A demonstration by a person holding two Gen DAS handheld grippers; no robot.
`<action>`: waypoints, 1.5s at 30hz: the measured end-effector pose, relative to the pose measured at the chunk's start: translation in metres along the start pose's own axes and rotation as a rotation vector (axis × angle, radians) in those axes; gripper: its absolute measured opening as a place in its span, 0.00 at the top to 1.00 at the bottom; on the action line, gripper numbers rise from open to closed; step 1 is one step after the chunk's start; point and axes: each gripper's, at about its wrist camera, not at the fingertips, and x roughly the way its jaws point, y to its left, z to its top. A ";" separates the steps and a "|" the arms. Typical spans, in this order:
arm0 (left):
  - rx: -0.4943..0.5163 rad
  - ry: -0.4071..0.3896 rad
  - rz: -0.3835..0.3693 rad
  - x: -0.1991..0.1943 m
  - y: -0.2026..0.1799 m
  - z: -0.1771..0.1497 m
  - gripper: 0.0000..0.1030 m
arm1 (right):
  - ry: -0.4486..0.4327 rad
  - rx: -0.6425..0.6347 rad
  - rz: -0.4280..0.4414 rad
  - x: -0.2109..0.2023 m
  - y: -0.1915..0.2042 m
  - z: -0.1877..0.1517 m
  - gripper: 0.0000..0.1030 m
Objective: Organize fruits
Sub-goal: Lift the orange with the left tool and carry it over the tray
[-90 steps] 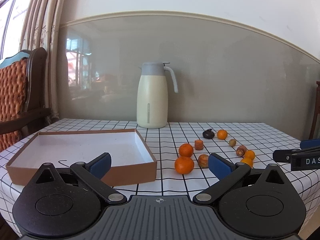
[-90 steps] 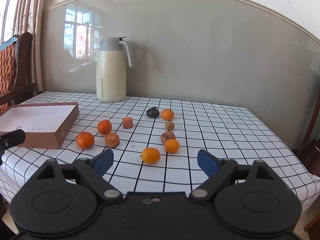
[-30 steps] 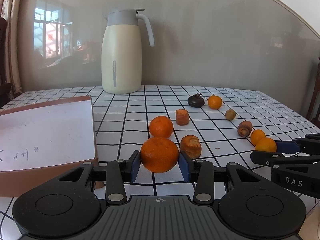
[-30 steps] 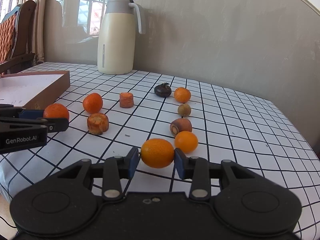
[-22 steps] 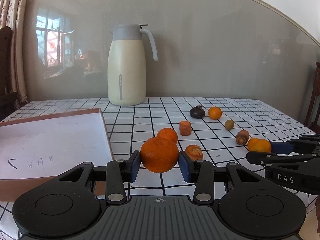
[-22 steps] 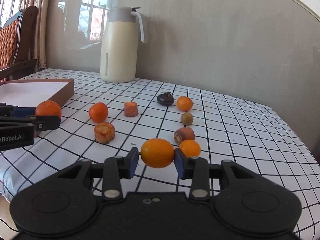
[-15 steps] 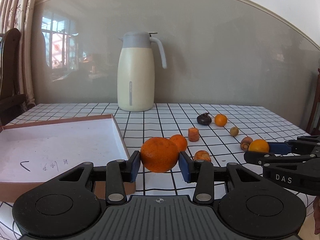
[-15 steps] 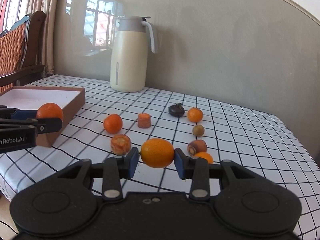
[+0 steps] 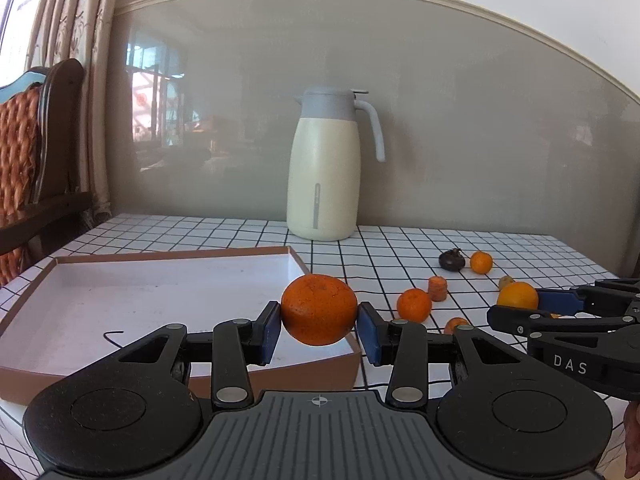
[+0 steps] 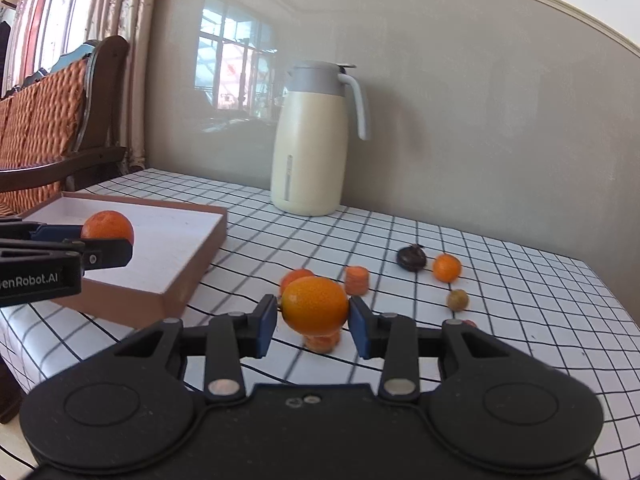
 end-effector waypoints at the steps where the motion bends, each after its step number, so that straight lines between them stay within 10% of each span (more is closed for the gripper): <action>1: -0.002 -0.004 0.007 -0.001 0.004 0.000 0.59 | -0.004 -0.005 0.009 0.000 0.005 0.001 0.71; 45: -0.115 -0.016 0.279 -0.011 0.169 -0.003 0.59 | -0.105 -0.078 0.222 0.059 0.128 0.056 0.71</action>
